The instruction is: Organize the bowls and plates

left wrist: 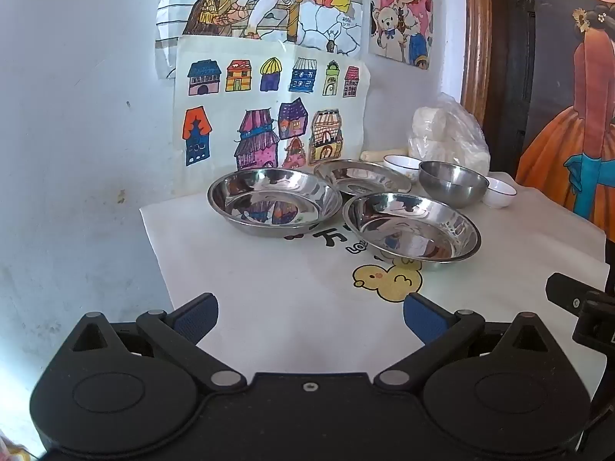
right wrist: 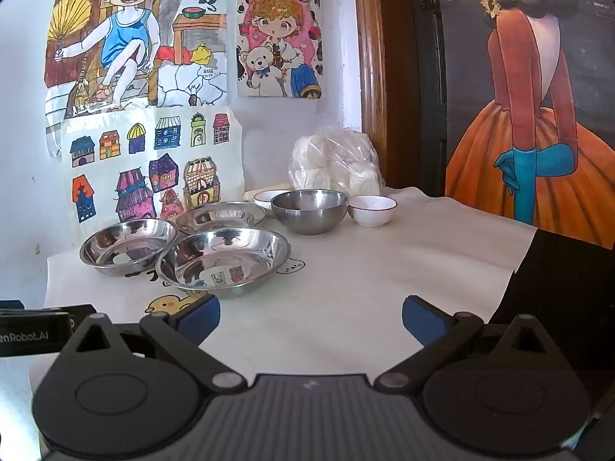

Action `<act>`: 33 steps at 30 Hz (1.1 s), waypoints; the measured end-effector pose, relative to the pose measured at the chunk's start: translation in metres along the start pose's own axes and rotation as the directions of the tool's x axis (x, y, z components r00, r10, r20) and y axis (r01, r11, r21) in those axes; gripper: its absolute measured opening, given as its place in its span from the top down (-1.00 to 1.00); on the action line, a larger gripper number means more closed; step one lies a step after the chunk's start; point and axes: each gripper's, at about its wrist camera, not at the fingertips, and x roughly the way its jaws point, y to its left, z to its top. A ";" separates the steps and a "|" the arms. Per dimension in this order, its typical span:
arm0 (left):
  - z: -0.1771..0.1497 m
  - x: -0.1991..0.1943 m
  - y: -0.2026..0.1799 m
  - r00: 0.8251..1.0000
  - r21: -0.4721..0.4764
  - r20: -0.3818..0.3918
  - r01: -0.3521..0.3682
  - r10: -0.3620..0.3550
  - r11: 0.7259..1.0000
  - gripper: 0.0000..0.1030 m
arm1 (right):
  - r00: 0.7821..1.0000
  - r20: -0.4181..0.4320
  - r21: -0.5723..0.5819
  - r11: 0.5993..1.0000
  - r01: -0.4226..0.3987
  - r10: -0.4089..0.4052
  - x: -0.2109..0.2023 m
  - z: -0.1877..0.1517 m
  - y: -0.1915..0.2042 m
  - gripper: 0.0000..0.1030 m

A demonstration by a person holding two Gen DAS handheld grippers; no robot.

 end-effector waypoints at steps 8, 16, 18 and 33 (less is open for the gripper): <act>0.000 0.000 0.000 1.000 0.000 -0.001 0.001 -0.001 1.000 -0.99 | 1.000 0.000 0.001 1.000 -0.001 0.001 -0.001 0.000 -0.001 -1.00; 0.002 0.000 -0.001 1.000 0.002 -0.001 -0.001 0.001 1.000 -0.99 | 1.000 -0.001 0.000 1.000 -0.001 0.001 -0.001 0.000 -0.001 -1.00; 0.001 0.000 -0.001 1.000 0.002 0.001 -0.001 0.001 1.000 -0.99 | 1.000 0.001 -0.001 1.000 0.000 0.000 -0.001 0.000 -0.001 -1.00; 0.001 0.000 -0.002 1.000 0.005 0.001 -0.003 0.003 1.000 -0.99 | 1.000 0.001 -0.001 1.000 -0.001 0.001 -0.004 -0.001 -0.003 -1.00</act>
